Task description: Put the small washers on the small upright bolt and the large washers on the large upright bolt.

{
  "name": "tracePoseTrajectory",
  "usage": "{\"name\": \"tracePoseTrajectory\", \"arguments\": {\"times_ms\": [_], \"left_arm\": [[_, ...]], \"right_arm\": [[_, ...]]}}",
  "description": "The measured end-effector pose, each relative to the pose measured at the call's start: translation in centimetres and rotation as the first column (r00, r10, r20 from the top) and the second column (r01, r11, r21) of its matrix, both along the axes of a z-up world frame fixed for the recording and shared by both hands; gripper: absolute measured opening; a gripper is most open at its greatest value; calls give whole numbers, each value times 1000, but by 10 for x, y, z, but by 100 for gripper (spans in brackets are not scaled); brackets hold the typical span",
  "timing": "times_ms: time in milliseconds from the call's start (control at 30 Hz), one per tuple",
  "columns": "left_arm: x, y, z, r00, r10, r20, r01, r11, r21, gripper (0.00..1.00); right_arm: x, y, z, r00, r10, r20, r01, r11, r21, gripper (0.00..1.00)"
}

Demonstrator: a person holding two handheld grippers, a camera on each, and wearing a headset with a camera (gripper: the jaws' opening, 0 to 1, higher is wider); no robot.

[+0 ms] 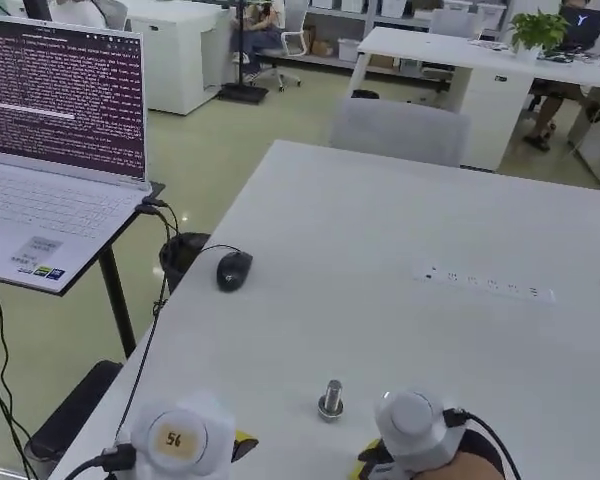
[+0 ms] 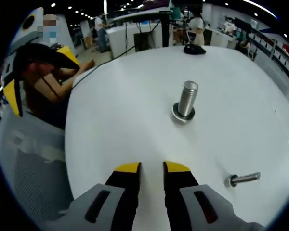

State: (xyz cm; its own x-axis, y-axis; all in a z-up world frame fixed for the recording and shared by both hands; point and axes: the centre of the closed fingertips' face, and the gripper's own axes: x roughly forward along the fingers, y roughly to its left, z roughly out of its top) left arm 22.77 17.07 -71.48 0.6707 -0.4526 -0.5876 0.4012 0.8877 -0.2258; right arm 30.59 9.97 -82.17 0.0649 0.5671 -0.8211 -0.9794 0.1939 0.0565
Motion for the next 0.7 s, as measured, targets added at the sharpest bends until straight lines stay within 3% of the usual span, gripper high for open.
{"name": "tracePoseTrajectory", "arguments": {"times_ms": [100, 300, 467, 567, 600, 700], "left_arm": [[2, -3, -3, 1000, -11, -6, 11, 1000, 1, 58], [2, -7, -10, 999, -36, -19, 36, 999, 7, 58], [4, -8, -15, 999, -47, -26, 47, 999, 10, 58], [5, -9, -17, 998, -52, -30, 52, 999, 14, 58], [5, -9, -18, 998, -53, -32, 54, 998, 15, 58], [6, -9, -20, 998, -57, -33, 58, 998, 21, 58]], "right_arm": [[-8, -19, -1, 1000, -21, -2, 22, 1000, 16, 24], [-16, -65, 1, 992, -129, -10, 129, 990, 50, 28], [-10, -105, 8, 959, -282, -28, 284, 953, 109, 33], [-5, -119, 13, 937, -347, -47, 350, 928, 131, 38], [0, -126, 17, 921, -386, -48, 388, 908, 156, 40], [6, -133, 25, 901, -430, -55, 432, 879, 201, 43]]}}
